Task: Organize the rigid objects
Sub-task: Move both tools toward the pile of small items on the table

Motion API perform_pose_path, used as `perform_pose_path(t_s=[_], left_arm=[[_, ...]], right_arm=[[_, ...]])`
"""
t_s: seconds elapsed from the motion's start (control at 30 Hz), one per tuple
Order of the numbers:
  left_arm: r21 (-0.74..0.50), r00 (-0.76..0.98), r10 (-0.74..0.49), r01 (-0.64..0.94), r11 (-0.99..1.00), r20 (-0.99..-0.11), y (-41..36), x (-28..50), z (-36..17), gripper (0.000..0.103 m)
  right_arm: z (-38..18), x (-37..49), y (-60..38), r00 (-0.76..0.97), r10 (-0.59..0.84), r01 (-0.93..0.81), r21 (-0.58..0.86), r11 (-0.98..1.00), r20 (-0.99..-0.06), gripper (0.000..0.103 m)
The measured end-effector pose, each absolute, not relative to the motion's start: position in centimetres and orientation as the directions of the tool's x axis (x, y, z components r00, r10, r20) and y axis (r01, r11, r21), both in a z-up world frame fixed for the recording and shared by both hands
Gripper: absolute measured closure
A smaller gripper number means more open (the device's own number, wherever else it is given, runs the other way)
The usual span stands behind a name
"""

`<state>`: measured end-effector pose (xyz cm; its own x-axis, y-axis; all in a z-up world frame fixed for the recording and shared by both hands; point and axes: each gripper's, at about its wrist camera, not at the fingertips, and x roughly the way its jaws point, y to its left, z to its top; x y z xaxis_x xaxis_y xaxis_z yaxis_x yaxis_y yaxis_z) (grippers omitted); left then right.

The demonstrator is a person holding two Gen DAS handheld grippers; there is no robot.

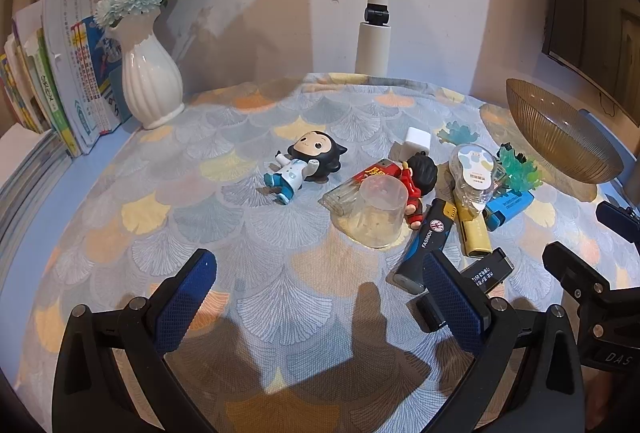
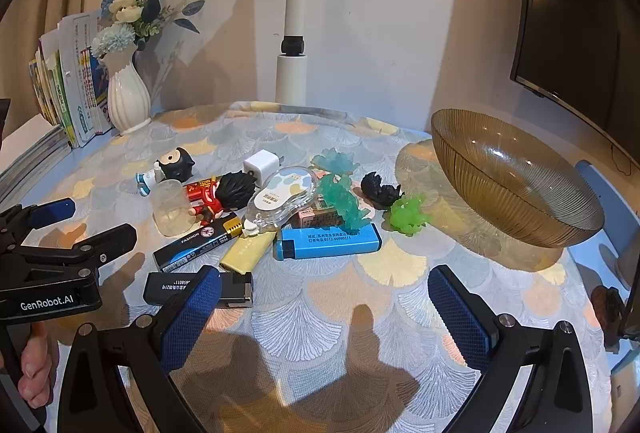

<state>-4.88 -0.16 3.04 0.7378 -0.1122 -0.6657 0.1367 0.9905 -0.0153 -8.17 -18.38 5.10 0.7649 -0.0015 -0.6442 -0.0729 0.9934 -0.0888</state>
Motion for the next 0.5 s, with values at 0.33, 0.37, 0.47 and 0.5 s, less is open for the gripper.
perform_pose_path(t_s=[0.33,0.37,0.47,0.5], left_arm=[[-0.016,0.737,-0.113,0.138,0.990,-0.666,-0.12,-4.90,3.04,0.001],[-0.016,0.737,-0.113,0.137,0.990,-0.666,-0.13,-4.89,3.05,0.001],[-0.016,0.738,-0.112,0.137,0.990,-0.666,-0.15,-4.88,3.06,0.001],[-0.016,0.737,-0.112,0.137,0.990,-0.666,-0.15,-4.87,3.04,0.001]], right_arm=[[5.02,-8.11,-18.20,0.759,-0.002,-0.077,-0.094,0.993,-0.651,0.000],[5.02,-8.10,-18.19,0.758,-0.002,-0.077,-0.094,0.993,-0.652,0.000],[5.02,-8.10,-18.14,0.758,-0.004,-0.077,-0.095,0.992,-0.652,0.000],[5.01,-8.09,-18.15,0.758,-0.004,-0.077,-0.096,0.992,-0.652,0.000]])
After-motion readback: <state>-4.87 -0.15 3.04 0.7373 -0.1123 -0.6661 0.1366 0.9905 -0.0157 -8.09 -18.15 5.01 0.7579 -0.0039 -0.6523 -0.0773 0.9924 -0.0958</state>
